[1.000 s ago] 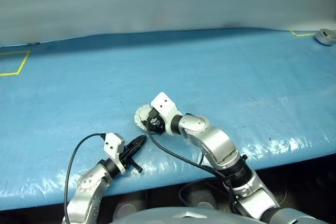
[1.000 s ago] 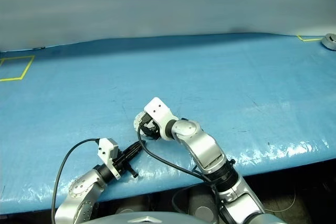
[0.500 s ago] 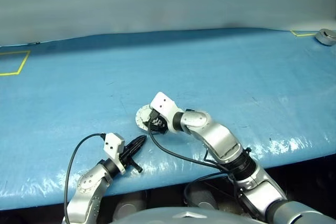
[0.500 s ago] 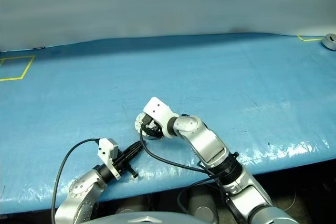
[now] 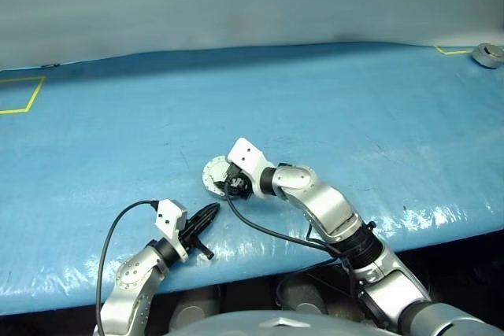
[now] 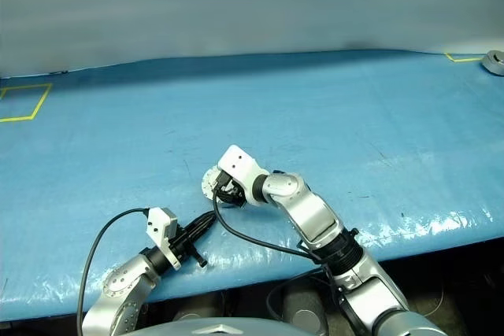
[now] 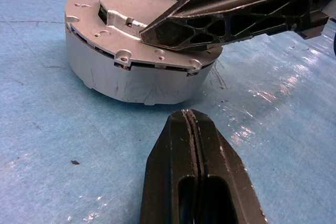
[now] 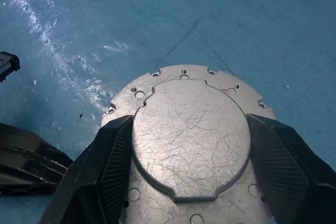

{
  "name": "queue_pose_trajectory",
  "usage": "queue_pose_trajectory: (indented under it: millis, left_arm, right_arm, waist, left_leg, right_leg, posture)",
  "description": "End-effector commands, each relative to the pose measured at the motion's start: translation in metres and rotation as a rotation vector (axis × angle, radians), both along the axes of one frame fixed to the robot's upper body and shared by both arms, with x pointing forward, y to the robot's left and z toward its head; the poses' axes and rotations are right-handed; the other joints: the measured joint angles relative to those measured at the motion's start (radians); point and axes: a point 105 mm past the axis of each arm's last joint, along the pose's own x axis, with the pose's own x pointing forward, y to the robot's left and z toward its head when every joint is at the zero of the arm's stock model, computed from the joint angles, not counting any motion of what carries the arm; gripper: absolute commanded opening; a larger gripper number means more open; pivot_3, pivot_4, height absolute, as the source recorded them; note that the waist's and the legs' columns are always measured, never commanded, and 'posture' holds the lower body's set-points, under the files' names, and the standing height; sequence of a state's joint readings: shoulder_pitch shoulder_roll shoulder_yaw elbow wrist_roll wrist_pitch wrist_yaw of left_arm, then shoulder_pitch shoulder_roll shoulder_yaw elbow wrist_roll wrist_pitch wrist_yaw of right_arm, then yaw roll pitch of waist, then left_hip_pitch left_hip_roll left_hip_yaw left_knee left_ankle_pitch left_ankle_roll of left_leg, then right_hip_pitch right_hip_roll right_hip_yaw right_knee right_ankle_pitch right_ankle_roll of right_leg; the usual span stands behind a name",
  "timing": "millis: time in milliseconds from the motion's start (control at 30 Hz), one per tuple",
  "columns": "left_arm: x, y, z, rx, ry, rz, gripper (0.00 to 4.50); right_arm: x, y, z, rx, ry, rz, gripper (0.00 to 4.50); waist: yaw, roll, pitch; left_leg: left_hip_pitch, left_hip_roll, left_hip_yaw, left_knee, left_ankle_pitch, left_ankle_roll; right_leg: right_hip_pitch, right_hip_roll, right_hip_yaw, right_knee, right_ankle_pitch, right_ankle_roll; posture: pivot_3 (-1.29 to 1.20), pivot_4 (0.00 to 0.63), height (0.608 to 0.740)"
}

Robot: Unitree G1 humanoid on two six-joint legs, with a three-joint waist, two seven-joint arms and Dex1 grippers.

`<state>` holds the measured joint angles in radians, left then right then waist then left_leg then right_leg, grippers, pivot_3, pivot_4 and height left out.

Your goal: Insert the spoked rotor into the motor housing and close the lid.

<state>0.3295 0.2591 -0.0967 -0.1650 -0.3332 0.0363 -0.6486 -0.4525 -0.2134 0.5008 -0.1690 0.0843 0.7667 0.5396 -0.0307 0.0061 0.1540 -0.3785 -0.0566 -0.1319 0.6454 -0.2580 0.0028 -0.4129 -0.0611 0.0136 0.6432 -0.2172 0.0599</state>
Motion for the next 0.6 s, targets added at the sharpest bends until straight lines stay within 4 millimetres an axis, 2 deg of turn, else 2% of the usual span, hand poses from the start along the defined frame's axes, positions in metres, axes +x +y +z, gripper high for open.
queue_pose_trajectory:
  millis: [33, 600]
  left_arm:
    - [0.0000, -0.0020, 0.0054, -0.008, -0.021, -0.007, 0.00]
    - [-0.0002, -0.0040, 0.0054, -0.012, -0.018, -0.015, 0.00]
  right_arm:
    - [0.0013, -0.0018, -0.0003, -0.001, -0.016, -0.003, 3.03]
    - [0.0003, -0.0075, -0.0099, -0.064, 0.022, 0.029, 3.03]
  waist:
    - [0.000, 0.000, 0.000]
    - [0.003, 0.000, 0.000]
  left_leg:
    - [0.000, 0.000, 0.000, 0.000, 0.000, 0.000]
    - [0.000, 0.000, 0.000, 0.000, 0.000, 0.000]
  right_leg:
    - [0.000, 0.000, 0.000, 0.000, 0.000, 0.000]
    - [0.000, 0.000, 0.000, 0.000, 0.000, 0.000]
  posture:
    - [0.00, 0.150, 0.740]
    - [0.00, 0.150, 0.740]
